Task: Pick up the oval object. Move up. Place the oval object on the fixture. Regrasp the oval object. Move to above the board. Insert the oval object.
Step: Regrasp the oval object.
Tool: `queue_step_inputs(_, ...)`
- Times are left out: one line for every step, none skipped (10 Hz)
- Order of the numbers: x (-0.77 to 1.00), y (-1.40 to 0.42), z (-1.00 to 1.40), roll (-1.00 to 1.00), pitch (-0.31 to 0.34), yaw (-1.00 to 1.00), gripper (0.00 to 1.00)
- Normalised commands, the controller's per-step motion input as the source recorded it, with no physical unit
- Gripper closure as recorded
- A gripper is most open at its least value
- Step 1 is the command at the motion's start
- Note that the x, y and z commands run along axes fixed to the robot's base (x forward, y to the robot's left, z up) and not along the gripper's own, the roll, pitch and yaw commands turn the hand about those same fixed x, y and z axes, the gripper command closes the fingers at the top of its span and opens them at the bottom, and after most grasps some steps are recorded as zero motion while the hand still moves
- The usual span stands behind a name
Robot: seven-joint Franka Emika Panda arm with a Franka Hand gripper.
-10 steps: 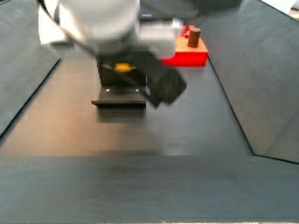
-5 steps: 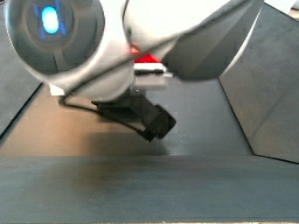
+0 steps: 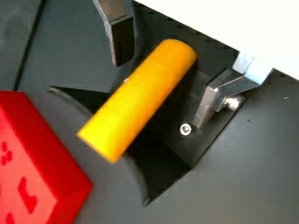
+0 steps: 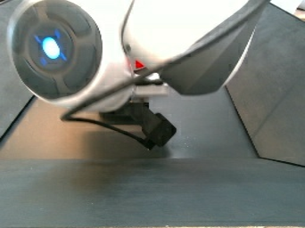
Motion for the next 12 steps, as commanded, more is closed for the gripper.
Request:
queue_step_inputs(-0.02, 0.01, 1.00, -0.02, -0.014, 0.00, 0.00)
queue_step_inputs(-0.03, 0.00, 1.00, 0.01, -0.002, 0.02, 0.00)
queue_step_inputs(-0.04, 0.00, 1.00, 0.03, 0.015, 0.03, 0.00)
queue_step_inputs(-0.04, 0.00, 0.92, 0.04, 0.031, 0.03, 0.00)
queue_step_inputs(-0.04, 0.00, 0.75, 0.05, 0.049, 0.03, 0.00)
queue_step_inputs(-0.03, 0.00, 0.53, 0.06, 0.070, 0.02, 0.00)
queue_step_inputs(-0.03, 0.00, 0.36, 0.05, 0.084, 0.01, 0.00)
queue_step_inputs(-0.03, 0.00, 0.19, 0.05, 0.090, -0.01, 0.00)
queue_step_inputs(-0.07, -0.95, 1.00, 1.00, 0.075, 0.03, 0.00)
queue_step_inputs(-0.07, -0.96, 1.00, 1.00, 0.073, 0.03, 0.00)
queue_step_inputs(-0.09, -0.95, 1.00, 1.00, 0.063, 0.03, 0.00)
queue_step_inputs(-0.12, -0.96, 1.00, 1.00, 0.056, 0.02, 0.00)
